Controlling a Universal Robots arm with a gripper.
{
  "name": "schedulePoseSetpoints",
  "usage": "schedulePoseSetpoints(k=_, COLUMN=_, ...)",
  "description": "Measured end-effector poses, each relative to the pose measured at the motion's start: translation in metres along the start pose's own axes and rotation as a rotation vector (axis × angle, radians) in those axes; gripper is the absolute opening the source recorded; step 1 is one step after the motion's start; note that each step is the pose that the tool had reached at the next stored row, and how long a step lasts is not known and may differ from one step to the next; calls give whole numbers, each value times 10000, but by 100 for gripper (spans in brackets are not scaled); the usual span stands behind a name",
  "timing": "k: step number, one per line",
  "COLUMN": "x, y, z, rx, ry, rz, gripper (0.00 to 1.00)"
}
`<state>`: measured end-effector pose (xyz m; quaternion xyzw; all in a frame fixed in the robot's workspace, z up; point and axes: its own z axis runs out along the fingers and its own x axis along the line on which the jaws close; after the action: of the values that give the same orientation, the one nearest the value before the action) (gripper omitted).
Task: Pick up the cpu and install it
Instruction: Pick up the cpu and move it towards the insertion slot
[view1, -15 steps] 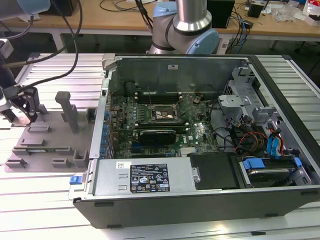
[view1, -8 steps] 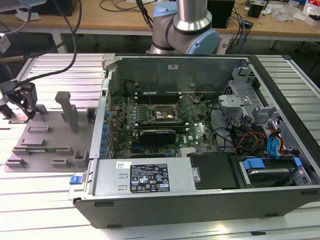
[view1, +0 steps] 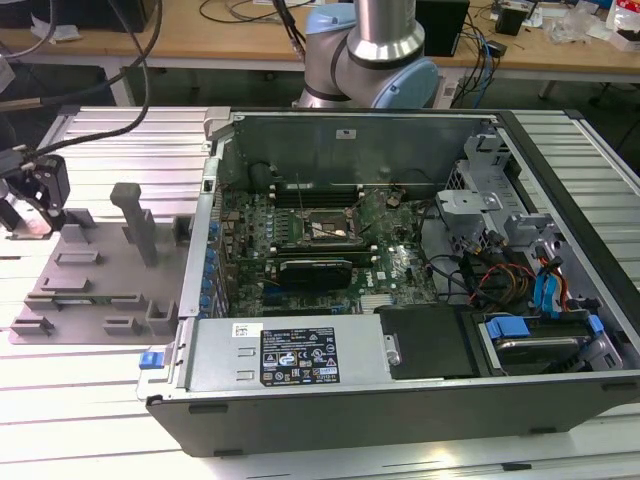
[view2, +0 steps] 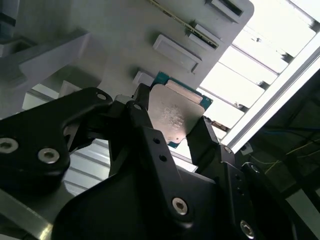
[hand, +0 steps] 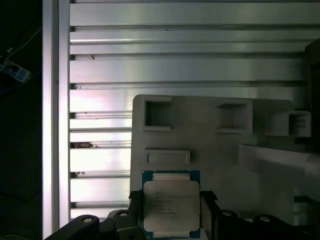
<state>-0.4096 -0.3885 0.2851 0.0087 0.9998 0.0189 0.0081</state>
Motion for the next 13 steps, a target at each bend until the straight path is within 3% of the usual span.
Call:
schedulePoseSetpoints(k=8, x=-3, y=11, z=-158, rx=0, ry=0, rz=0, gripper=55)
schedulePoseSetpoints(k=13, x=-5, y=26, z=-321, rx=1, ry=0, rz=0, gripper=55)
